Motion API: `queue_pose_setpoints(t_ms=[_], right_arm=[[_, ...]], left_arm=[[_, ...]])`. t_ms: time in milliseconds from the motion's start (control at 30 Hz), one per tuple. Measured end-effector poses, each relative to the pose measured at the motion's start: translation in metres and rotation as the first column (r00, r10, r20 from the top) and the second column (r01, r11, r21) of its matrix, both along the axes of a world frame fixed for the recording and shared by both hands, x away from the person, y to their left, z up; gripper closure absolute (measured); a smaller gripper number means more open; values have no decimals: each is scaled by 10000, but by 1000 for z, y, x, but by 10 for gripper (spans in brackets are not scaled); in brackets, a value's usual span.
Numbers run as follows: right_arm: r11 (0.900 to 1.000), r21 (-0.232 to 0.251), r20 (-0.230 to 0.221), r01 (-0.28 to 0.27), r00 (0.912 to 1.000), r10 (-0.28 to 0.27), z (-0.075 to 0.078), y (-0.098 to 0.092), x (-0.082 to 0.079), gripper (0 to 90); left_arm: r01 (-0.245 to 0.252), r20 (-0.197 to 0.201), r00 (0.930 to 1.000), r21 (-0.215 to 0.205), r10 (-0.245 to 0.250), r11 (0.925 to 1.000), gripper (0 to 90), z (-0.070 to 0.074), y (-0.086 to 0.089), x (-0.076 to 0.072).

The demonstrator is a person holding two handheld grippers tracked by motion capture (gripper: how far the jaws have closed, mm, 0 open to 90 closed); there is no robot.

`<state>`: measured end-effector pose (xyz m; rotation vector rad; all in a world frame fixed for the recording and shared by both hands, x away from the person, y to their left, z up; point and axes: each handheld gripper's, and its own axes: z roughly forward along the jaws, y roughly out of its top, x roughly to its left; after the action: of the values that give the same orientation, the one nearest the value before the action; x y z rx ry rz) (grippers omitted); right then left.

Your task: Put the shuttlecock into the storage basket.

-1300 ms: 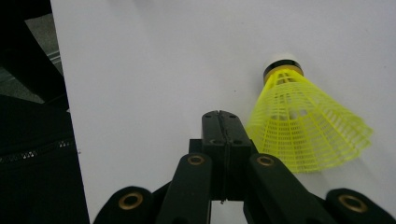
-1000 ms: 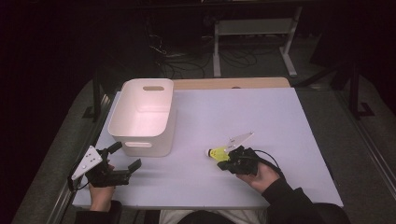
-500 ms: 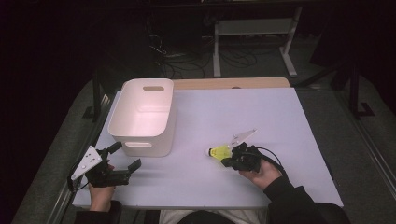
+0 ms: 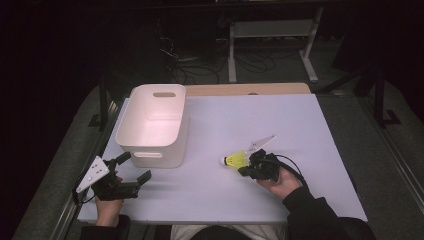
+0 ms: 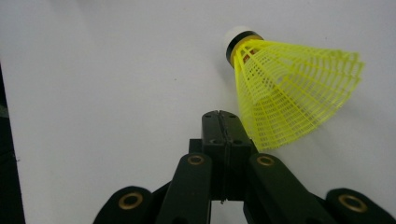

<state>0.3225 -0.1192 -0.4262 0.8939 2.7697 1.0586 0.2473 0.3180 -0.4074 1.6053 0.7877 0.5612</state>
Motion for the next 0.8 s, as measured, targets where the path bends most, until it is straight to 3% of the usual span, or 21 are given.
queue_pose_setpoints(t_ms=[800], right_arm=[[9989, -104, 87, 459, 9989, -458, -2, -9, 32, 886]], left_arm=[[-50, 36, 10000, -31, 50, 10000, 0, 0, 0, 0]])
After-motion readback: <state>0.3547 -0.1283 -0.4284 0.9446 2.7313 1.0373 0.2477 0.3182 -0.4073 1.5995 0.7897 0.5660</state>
